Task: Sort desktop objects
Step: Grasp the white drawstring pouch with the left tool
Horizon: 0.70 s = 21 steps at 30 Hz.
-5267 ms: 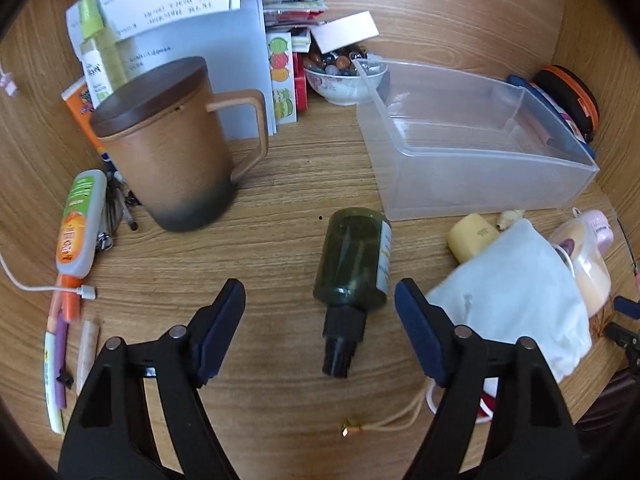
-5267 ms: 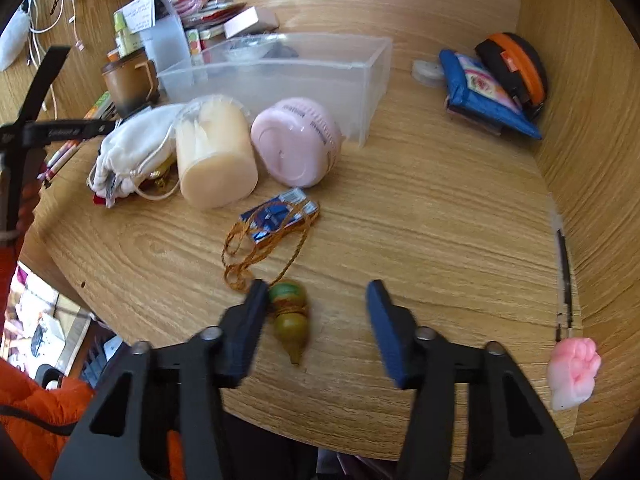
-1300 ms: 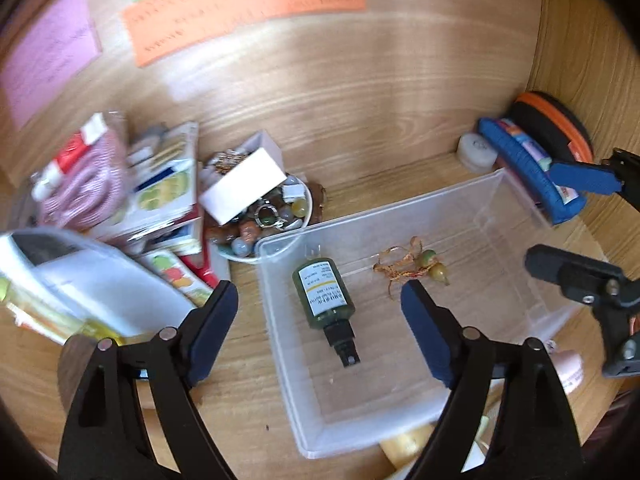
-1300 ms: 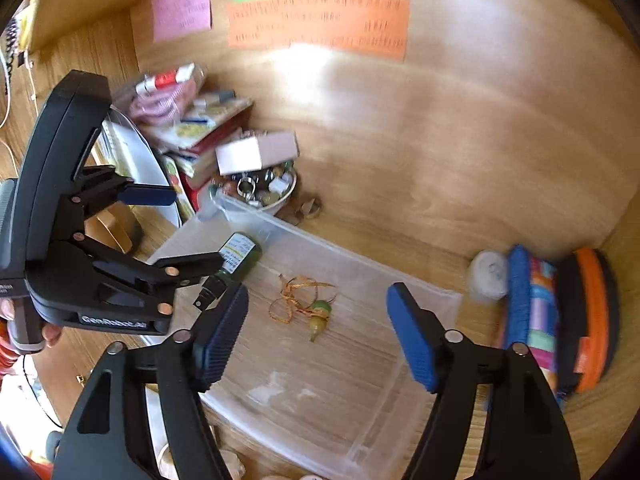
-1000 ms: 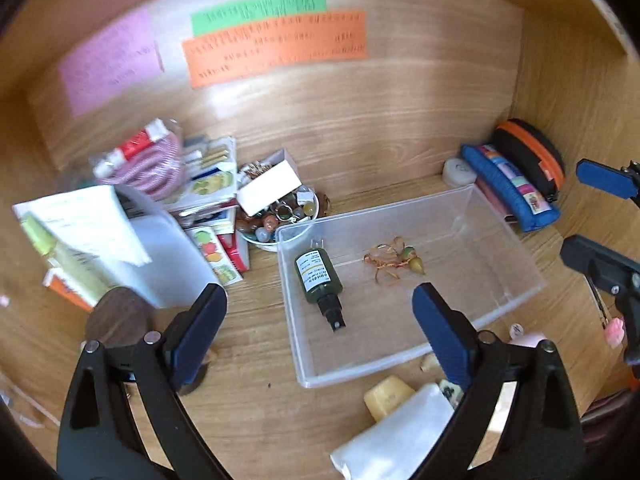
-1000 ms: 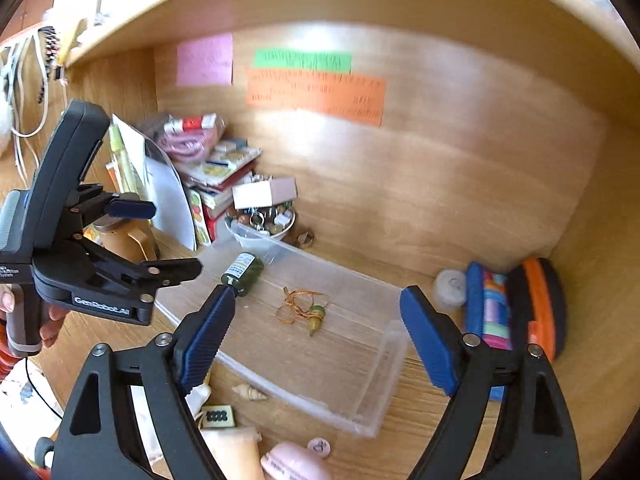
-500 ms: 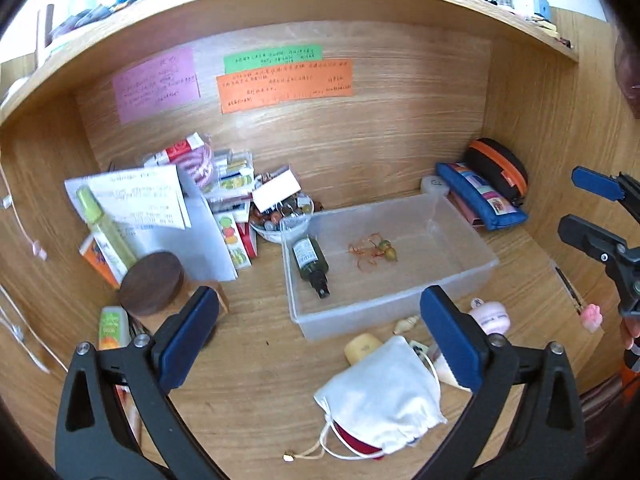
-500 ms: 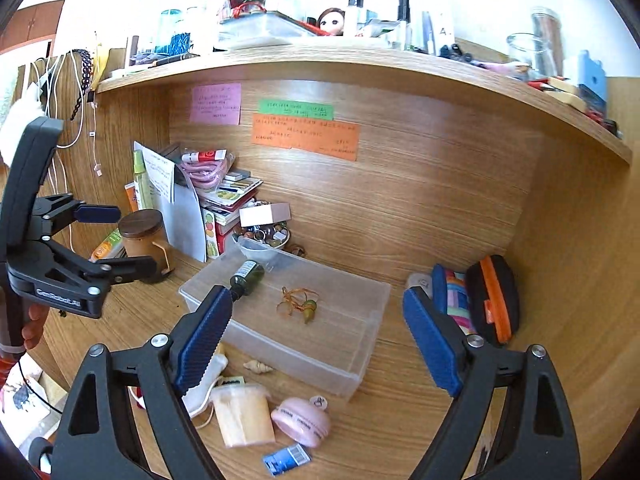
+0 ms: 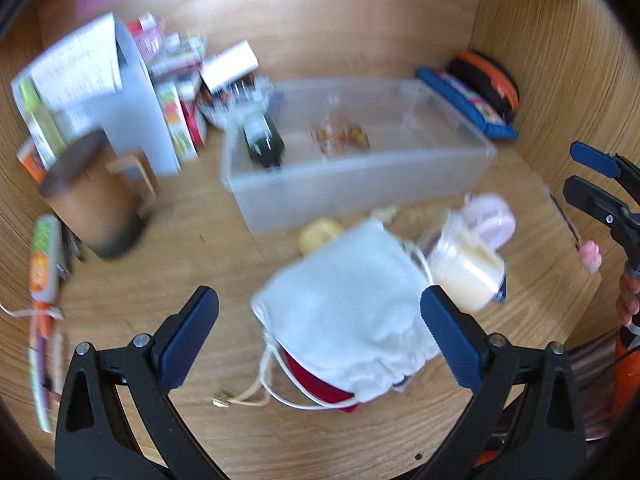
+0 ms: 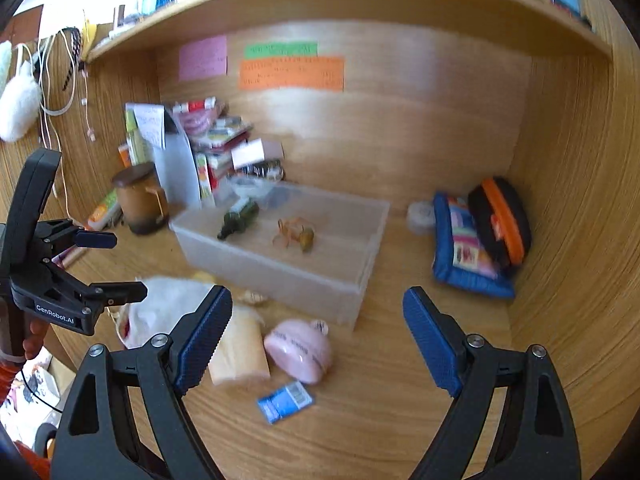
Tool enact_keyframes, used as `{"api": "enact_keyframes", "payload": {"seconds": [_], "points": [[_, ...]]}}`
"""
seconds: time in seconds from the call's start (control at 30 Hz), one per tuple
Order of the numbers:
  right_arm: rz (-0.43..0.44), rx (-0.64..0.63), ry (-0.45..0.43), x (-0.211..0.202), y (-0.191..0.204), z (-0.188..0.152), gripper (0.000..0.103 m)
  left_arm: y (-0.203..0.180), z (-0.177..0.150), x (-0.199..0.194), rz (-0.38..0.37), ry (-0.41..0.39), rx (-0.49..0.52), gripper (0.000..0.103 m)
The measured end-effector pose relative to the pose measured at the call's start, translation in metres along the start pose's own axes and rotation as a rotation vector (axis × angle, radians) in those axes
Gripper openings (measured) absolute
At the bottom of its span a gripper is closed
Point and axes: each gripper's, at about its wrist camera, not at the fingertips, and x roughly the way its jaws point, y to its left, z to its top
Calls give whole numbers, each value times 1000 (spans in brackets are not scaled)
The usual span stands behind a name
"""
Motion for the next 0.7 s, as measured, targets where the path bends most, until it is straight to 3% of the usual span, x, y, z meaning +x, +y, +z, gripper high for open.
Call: {"api": "enact_keyframes", "payload": {"seconds": [0.3,0.57,0.6,0.67,0.7], "points": [[68,49,147,56,-15,-34,86,16,-10,36,-179,99,-136,102],[169,116,202,90,-32,-41,83,10,-10,38,-172,73,-94,101],[177,121,209,94,-34,-42,82,9,-10,38,-170,68,-89,98],[193,129,214,98,-35,-41,78,7,-9,40,-170,75,-78,81],[206,133,222,101,-35,-41,74,6,-9,41,-170,76,-74,80]]}}
